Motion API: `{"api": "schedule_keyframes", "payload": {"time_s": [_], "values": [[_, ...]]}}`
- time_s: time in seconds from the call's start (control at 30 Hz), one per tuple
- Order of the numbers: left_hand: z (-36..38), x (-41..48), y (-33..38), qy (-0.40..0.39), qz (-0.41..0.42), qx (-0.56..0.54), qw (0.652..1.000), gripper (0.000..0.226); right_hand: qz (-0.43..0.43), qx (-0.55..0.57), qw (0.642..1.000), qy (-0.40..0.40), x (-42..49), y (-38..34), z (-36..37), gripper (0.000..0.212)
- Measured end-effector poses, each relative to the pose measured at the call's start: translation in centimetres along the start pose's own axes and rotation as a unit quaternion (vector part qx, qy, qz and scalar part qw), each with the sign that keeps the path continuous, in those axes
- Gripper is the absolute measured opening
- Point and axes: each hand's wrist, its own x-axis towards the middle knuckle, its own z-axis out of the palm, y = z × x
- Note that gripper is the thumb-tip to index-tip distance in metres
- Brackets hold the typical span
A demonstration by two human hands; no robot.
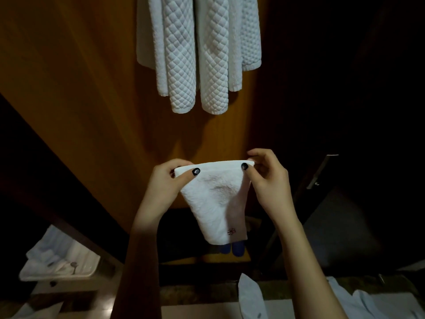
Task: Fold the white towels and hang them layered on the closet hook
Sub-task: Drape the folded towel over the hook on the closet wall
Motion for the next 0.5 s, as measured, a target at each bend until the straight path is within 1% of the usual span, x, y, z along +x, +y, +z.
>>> {"api": "schedule_keyframes", "payload": {"time_s": [0.1,0.23,0.37,0.5], "values": [[0.3,-0.1,0.2,0.001,0.006,0.002,1.0,0.013,0.001,0.0,1.0,0.004,-0.2,-0.1,-0.1,0.025],[0.2,-0.3,0.8,-0.027,0.022,0.014,0.999,0.016,0.002,0.012,1.0,-0.004,-0.3,-0.4,-0.6,0.026],[0.1,-0.6,1.5,-0.061,0.048,0.096,0.992,0.01,-0.007,0.023,0.999,-0.035,-0.5,-0.8,-0.9,0.031],[1.4,-0.4,1.9,-0.094,0.038,0.181,0.978,0.018,-0.019,0.034,0.997,-0.072,-1.0,-1.0,-0.2,0.041]]}}
